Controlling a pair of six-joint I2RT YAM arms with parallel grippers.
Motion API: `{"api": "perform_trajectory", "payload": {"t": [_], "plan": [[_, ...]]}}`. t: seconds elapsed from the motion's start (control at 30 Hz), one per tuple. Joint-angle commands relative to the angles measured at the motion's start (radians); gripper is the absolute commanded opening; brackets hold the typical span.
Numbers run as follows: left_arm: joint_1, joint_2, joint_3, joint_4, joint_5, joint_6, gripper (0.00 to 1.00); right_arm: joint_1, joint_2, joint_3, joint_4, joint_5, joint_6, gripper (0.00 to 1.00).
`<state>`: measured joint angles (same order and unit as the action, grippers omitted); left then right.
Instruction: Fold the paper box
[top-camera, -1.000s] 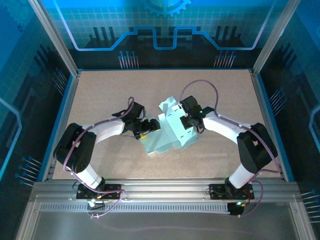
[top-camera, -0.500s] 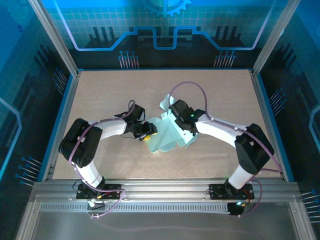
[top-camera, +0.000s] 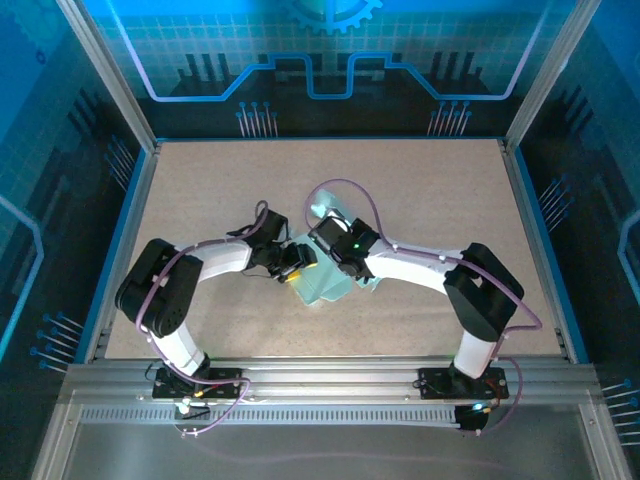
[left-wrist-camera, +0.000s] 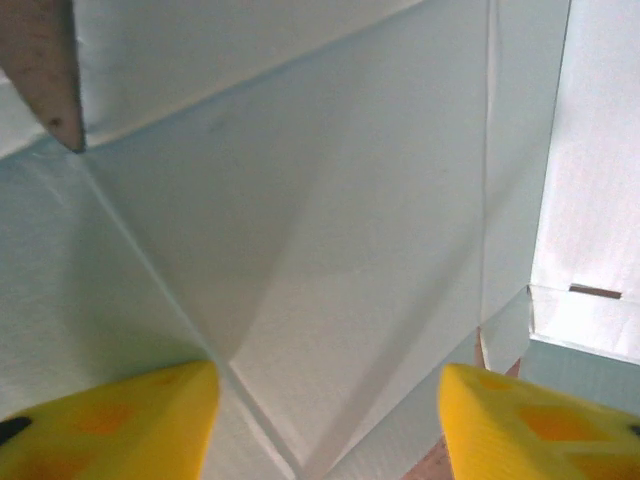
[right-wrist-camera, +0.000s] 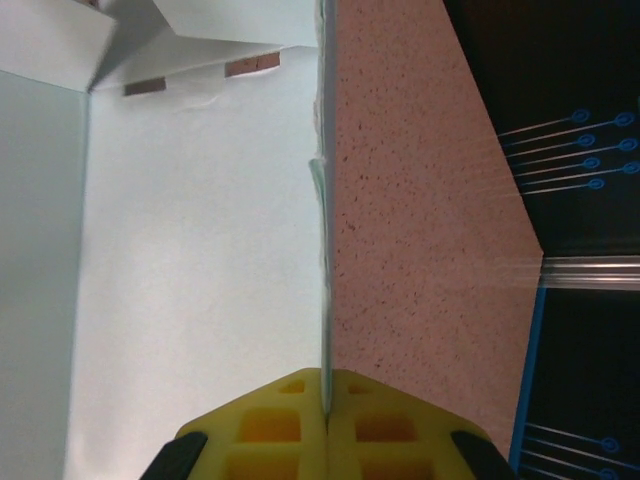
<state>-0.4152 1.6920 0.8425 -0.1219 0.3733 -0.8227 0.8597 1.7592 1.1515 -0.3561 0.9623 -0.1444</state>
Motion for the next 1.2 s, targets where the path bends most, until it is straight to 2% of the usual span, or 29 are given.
{"api": "perform_trajectory", "payload": {"t": [0.0, 0.23, 0.43, 0.57, 0.8, 1.0, 1.17], "plan": [[0.045, -0.041, -0.060, -0.007, -0.027, -0.012, 0.68, 0.016, 0.012, -0.019, 0.085, 0.039, -0.097, 0.00], [0.095, -0.143, -0.112, 0.016, -0.022, -0.007, 0.78, 0.022, 0.024, -0.033, 0.154, 0.074, -0.180, 0.00], [0.119, -0.152, -0.106, -0.016, -0.007, 0.001, 0.77, 0.033, 0.061, -0.024, 0.186, 0.115, -0.235, 0.00], [0.142, -0.180, -0.115, -0.022, -0.014, 0.000, 0.77, 0.040, 0.073, -0.047, 0.270, 0.155, -0.298, 0.00], [0.250, -0.206, -0.079, -0.061, -0.017, 0.055, 0.79, 0.058, 0.075, -0.104, 0.451, 0.214, -0.427, 0.00], [0.335, -0.194, -0.050, -0.072, -0.001, 0.090, 0.81, 0.076, 0.084, -0.112, 0.479, 0.233, -0.478, 0.00], [0.370, -0.180, -0.027, -0.075, 0.008, 0.111, 0.82, 0.093, 0.103, -0.105, 0.479, 0.243, -0.502, 0.00]]}}
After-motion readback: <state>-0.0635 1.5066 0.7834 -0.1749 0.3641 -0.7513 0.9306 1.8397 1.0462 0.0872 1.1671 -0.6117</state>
